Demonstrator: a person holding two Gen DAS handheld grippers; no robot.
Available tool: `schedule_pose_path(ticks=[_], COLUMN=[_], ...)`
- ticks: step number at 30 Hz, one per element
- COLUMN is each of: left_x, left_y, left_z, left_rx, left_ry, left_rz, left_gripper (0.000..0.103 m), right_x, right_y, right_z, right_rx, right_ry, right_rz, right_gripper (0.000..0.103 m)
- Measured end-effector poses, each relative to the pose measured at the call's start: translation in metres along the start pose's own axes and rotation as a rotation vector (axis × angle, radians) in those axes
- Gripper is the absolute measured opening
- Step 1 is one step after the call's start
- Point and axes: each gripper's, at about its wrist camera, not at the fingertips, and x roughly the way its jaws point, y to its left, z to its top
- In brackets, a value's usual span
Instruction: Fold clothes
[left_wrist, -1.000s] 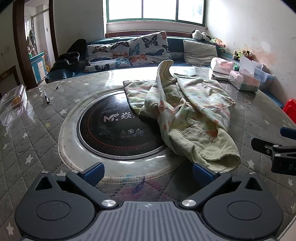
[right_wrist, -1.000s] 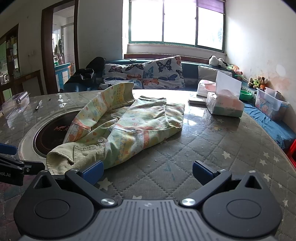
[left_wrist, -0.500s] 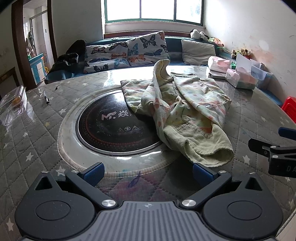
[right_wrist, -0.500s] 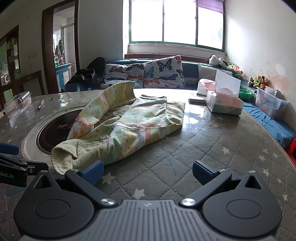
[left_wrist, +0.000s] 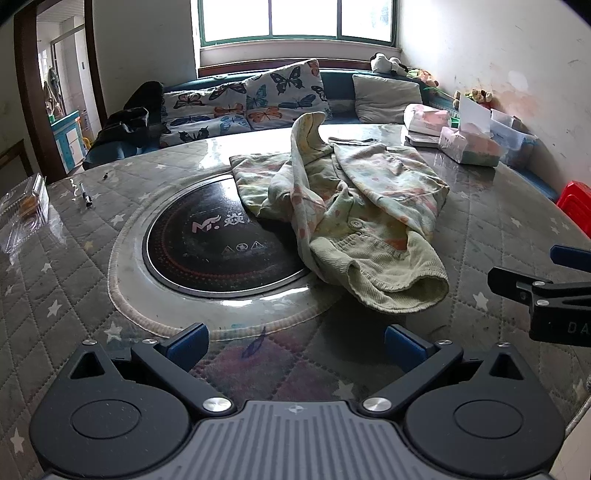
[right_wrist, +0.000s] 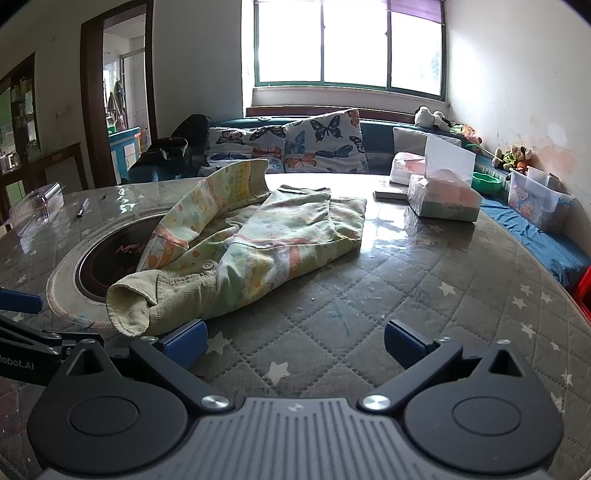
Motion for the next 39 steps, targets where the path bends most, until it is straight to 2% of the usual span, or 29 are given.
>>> schedule_pose_path(ticks=[27,39], left_x=[0.007,0.014], left_y=[-0.003,0.006], left_z=[0.002,0.018], left_rx=[0.01,-0.001], left_ry=[0.023,0.02], left_rz=[-0.005,0.004], left_gripper=[0.103,0.103], right_x=[0.008,0.021], right_y=[0.004,0.006], right_z=[0.001,0.011], right_rx=[-0.003,-0.033], right_ry=[0.022,0.038], right_rz=[0.014,0.023], right_gripper=[0.103,0.103])
